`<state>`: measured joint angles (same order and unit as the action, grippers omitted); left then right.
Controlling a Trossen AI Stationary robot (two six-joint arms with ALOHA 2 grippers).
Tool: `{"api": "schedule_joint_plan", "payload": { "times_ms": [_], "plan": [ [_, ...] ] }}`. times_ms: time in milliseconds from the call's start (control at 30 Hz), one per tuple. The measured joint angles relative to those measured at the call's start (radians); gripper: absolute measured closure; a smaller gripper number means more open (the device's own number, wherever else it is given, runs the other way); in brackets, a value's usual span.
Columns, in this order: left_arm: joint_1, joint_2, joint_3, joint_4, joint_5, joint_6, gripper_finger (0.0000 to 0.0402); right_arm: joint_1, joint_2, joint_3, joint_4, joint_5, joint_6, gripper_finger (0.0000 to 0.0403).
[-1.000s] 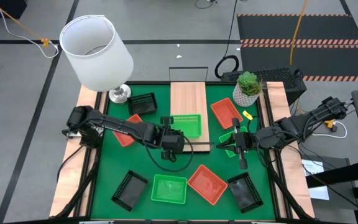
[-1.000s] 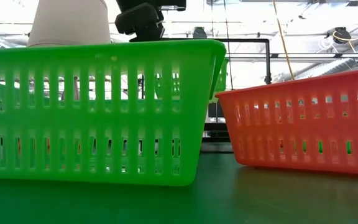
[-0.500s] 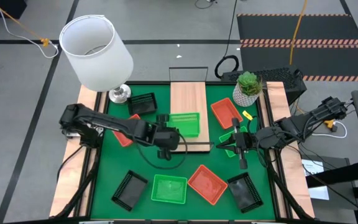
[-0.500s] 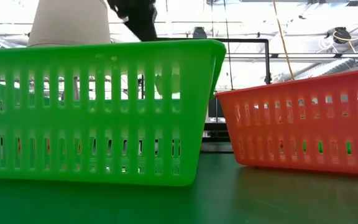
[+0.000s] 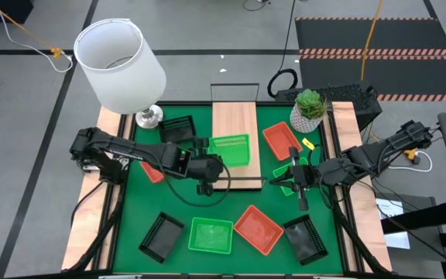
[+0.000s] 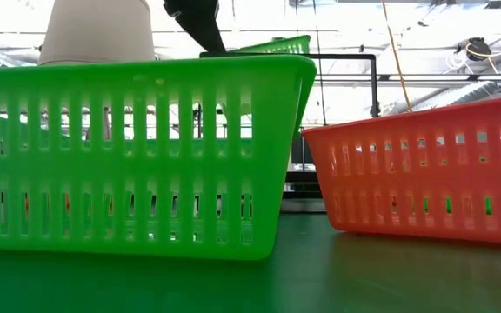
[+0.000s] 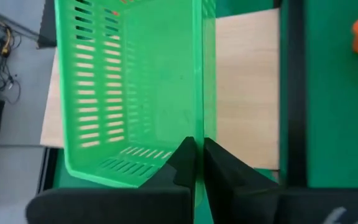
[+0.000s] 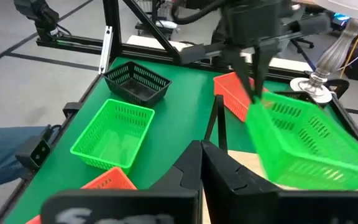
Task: Stack baskets on shelf by color
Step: Put the top left green bin on the shelf
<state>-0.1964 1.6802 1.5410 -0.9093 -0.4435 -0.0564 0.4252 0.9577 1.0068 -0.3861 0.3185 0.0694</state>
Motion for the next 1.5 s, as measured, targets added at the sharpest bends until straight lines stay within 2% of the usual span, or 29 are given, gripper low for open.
{"api": "schedule_joint_plan", "payload": {
  "times_ms": [133, 267, 367, 467, 667, 833, 900, 1233, 1400, 1500],
  "plan": [
    [-0.011, -0.002, 0.0, 0.031, -0.001, 0.017, 0.0382, 0.0, 0.018, -0.022, 0.04, 0.076, -0.004, 0.0403],
    [-0.006, -0.002, 0.0, 0.048, -0.003, 0.025, 0.0394, -0.03, 0.06, -0.03, 0.093, 0.072, -0.019, 0.039],
    [0.002, 0.009, 0.001, 0.051, -0.003, 0.023, 0.0386, -0.065, 0.099, -0.031, 0.137, 0.071, -0.015, 0.0365],
    [0.007, 0.02, 0.0, 0.056, -0.003, 0.025, 0.0378, -0.089, 0.142, -0.03, 0.147, 0.043, -0.079, 0.0334],
    [0.018, 0.04, 0.001, 0.104, -0.003, 0.053, 0.0395, -0.127, 0.186, -0.031, 0.15, 0.045, -0.224, 0.0276],
    [0.042, 0.056, 0.001, 0.114, -0.006, 0.054, 0.0381, -0.177, 0.186, -0.031, 0.15, 0.044, -0.322, 0.0253],
    [0.048, 0.061, 0.001, 0.111, -0.004, 0.054, 0.0376, -0.207, 0.185, -0.031, 0.146, 0.041, -0.33, 0.0253],
    [0.062, 0.067, 0.001, 0.132, -0.002, 0.077, 0.0392, -0.373, 0.216, -0.03, 0.111, -0.108, -0.332, 0.0282],
    [0.061, 0.067, 0.001, 0.144, -0.002, 0.076, 0.0374, -0.413, 0.232, -0.029, 0.084, -0.206, -0.335, 0.0306],
    [0.057, 0.067, 0.001, 0.146, 0.001, 0.082, 0.038, -0.426, 0.242, -0.03, 0.054, -0.216, -0.344, 0.0326]
  ]
}}
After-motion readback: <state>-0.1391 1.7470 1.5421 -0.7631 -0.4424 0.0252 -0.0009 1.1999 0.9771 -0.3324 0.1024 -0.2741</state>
